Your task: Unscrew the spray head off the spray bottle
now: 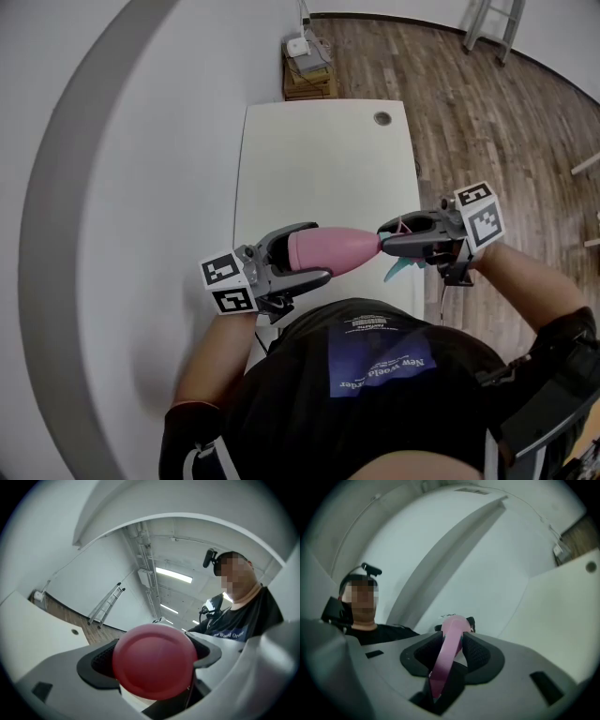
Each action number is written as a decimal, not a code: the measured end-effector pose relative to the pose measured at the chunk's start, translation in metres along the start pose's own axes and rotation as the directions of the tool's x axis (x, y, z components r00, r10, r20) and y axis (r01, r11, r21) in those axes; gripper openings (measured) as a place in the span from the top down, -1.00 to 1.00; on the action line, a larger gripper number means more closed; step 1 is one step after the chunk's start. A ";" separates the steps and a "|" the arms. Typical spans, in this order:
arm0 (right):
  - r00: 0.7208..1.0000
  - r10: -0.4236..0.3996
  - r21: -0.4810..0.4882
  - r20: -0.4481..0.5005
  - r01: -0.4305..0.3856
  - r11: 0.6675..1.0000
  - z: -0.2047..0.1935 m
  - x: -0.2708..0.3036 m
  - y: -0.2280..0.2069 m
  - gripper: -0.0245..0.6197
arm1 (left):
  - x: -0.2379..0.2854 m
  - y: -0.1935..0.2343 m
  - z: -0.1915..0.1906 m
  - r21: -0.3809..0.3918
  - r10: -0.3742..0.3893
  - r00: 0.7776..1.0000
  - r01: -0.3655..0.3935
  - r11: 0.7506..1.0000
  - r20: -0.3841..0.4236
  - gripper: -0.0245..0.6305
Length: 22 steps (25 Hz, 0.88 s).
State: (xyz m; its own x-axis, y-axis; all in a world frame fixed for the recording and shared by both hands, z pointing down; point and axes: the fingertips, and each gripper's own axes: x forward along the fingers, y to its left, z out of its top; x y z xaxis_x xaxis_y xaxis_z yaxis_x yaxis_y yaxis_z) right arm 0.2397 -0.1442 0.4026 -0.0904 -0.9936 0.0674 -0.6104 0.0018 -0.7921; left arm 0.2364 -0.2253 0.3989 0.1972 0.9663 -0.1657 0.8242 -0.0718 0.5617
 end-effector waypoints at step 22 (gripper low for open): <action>0.943 -0.311 -0.830 -0.121 0.076 0.552 0.004 -0.030 0.020 0.52 | -0.026 0.029 -0.007 -0.388 0.034 0.985 0.035 0.921 0.170 -0.44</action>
State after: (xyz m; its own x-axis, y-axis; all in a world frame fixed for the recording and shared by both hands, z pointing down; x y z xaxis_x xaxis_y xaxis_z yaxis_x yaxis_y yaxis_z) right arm 0.2338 -0.1152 0.3825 0.0099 -0.9235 0.3835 -0.9972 0.0191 0.0717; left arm 0.2514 -0.2508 0.4252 0.3123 0.9071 -0.2821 0.5601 0.0640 0.8259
